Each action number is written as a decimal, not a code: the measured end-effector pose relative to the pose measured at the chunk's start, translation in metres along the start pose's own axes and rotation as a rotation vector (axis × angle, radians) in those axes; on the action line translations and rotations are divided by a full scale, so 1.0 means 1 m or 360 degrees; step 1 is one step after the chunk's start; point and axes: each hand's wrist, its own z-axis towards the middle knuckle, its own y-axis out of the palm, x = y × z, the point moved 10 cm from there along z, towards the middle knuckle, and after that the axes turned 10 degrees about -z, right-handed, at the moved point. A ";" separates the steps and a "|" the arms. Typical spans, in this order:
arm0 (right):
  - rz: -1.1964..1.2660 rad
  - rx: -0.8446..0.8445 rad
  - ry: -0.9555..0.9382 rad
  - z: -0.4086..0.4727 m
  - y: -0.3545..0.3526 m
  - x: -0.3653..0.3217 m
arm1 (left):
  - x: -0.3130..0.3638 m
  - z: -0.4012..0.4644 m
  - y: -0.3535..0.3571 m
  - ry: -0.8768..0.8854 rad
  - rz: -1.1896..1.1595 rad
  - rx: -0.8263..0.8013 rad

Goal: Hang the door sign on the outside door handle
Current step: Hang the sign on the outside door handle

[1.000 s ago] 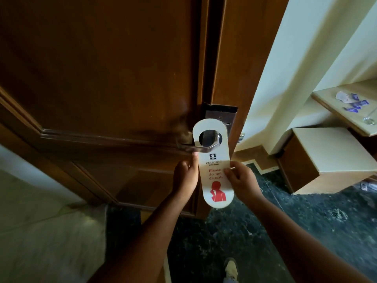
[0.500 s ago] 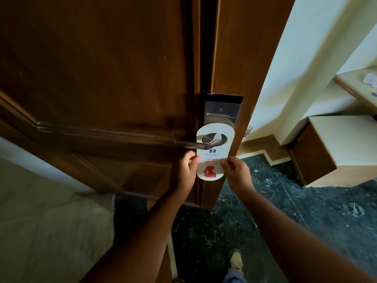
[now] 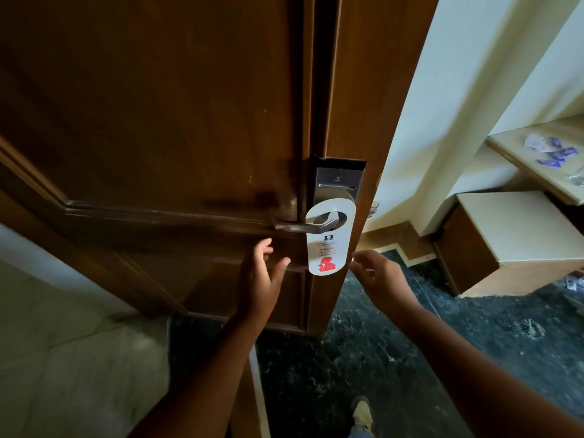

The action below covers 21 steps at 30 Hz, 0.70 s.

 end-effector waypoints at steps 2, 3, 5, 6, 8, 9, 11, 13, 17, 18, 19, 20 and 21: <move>-0.0155 0.0149 -0.0310 -0.013 -0.040 -0.047 | 0.039 0.007 -0.027 0.0365 0.0147 0.0148; -0.0233 0.0255 -0.0493 -0.018 -0.063 -0.077 | 0.061 0.012 -0.034 0.0545 0.0209 0.0180; -0.0398 0.0525 -0.0877 -0.025 -0.113 -0.141 | 0.102 0.028 -0.035 0.0778 0.0289 0.0096; -0.0504 0.0697 -0.1068 -0.029 -0.137 -0.173 | 0.118 0.038 -0.029 0.0834 0.0324 -0.0026; -0.0776 0.1080 -0.1386 -0.032 -0.177 -0.230 | 0.139 0.055 -0.004 0.0888 0.0441 -0.0389; -0.0946 0.1202 -0.1468 -0.027 -0.190 -0.251 | 0.143 0.061 0.011 0.0871 0.0522 -0.0585; -0.1350 0.1278 -0.1512 -0.004 -0.207 -0.283 | 0.143 0.067 0.033 0.0861 0.0675 -0.0858; -0.1733 0.1296 -0.1549 0.019 -0.215 -0.300 | 0.145 0.069 0.047 0.0957 0.0800 -0.0929; -0.2195 0.1313 -0.1668 0.047 -0.218 -0.301 | 0.139 0.074 0.066 0.0808 0.0780 -0.0936; -0.2273 0.1326 -0.1679 0.051 -0.217 -0.299 | 0.136 0.075 0.068 0.0750 0.0733 -0.0918; -0.2330 0.1334 -0.1680 0.053 -0.215 -0.297 | 0.134 0.076 0.069 0.0704 0.0699 -0.0898; -0.2366 0.1342 -0.1671 0.054 -0.214 -0.296 | 0.134 0.076 0.070 0.0675 0.0673 -0.0880; -0.2390 0.1340 -0.1665 0.055 -0.215 -0.296 | 0.135 0.076 0.070 0.0655 0.0647 -0.0866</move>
